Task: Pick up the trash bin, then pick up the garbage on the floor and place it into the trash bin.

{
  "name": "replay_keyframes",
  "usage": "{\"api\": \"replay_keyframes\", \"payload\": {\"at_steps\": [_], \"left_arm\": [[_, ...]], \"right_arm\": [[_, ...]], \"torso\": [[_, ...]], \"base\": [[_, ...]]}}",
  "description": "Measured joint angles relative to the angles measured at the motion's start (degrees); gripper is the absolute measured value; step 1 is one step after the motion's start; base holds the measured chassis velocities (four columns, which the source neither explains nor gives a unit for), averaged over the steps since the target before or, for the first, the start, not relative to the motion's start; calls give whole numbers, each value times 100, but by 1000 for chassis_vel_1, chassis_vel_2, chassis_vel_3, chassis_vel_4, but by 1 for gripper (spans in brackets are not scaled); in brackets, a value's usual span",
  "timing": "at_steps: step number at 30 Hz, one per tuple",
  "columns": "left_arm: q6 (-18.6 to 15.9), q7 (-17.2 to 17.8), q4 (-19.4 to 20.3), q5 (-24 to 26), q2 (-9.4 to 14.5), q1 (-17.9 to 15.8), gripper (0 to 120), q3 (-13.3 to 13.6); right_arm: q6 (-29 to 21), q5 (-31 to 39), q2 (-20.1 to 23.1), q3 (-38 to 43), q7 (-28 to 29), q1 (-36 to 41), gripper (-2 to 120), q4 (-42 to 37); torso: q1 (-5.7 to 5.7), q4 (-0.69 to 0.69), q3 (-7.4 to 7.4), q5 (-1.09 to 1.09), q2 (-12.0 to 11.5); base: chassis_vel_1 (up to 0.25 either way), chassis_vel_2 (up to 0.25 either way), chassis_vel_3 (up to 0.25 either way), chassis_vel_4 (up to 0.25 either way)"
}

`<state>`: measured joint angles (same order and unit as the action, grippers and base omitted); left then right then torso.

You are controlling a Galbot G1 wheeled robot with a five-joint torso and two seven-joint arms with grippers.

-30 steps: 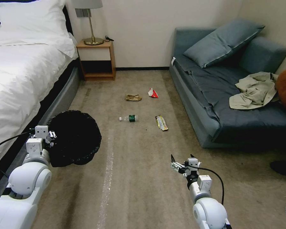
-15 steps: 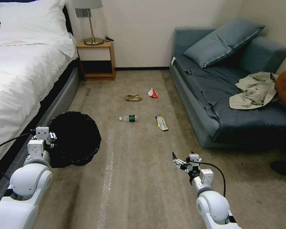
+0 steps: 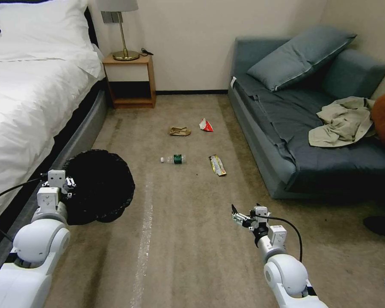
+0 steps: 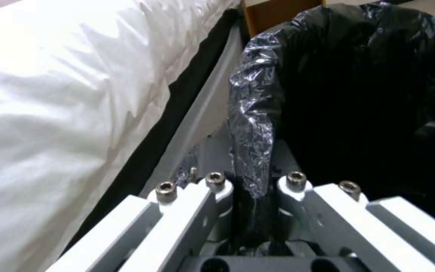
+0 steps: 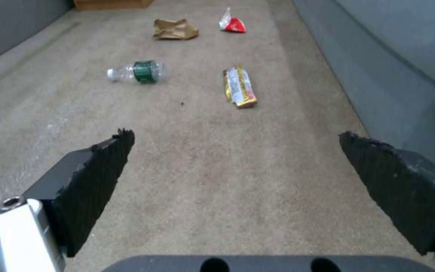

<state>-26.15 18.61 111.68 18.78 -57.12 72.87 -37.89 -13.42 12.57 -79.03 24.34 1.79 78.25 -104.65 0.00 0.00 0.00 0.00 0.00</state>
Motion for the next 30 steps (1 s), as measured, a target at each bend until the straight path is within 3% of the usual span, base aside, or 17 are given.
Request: {"api": "replay_keyframes", "payload": {"at_steps": [30], "left_arm": [[83,-23,42,-96,-44,100,5,-8]], "right_arm": [[86,-37,31,46,-80,-25,100,29]], "torso": [[0,0,0,0,0]], "base": [[0,0,0,0]]}}
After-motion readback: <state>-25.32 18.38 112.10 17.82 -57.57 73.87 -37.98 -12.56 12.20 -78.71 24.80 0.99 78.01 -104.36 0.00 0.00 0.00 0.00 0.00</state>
